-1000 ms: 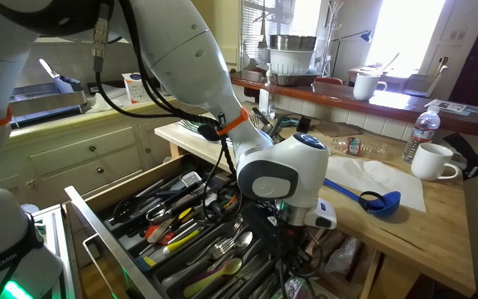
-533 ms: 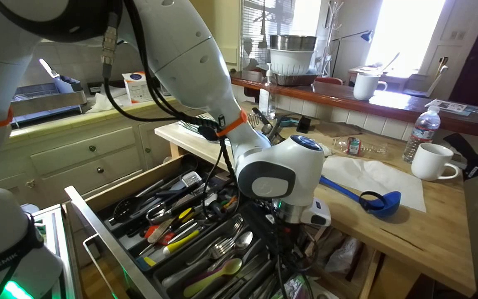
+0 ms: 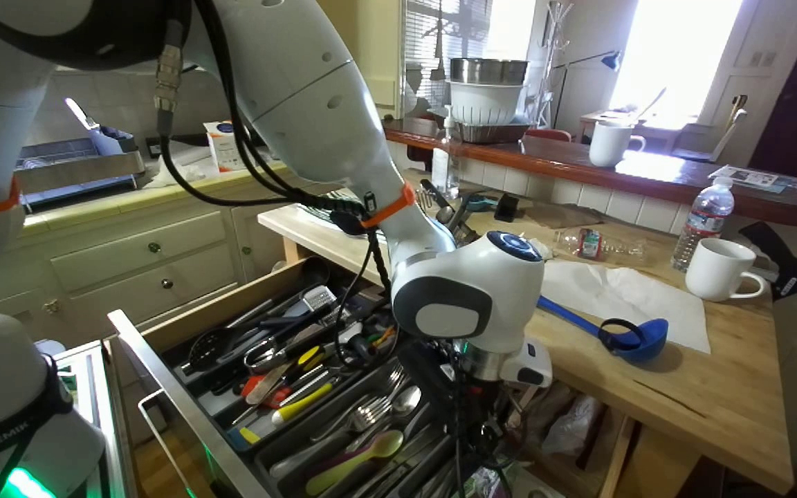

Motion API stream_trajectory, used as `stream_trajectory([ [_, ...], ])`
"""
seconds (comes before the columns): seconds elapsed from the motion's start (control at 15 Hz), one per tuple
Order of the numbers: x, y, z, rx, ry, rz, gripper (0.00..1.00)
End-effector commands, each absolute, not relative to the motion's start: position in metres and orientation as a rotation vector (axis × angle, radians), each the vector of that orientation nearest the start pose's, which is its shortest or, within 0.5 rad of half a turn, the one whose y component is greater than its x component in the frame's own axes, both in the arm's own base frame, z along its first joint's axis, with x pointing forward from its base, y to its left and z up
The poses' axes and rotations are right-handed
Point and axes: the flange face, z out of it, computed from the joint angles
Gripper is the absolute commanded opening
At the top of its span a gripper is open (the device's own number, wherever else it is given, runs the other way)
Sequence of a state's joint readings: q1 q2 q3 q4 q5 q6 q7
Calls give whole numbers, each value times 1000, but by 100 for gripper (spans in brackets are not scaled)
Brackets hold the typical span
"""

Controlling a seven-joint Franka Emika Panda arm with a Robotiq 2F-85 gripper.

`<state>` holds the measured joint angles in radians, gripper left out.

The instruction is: Remove the spoon from the drawer

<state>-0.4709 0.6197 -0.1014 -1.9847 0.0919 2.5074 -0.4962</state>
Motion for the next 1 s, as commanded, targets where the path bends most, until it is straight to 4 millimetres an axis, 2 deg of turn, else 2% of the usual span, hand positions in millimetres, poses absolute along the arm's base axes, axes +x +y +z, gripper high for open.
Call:
stream_trajectory([
  [0.0,478,-326,140,-3061,241,100,39],
  [0.4,457,-334,146,-3039,292,61,36],
  [0.6,447,-339,149,-3058,297,53,39],
  [0.93,451,-344,153,-3106,297,27,42],
])
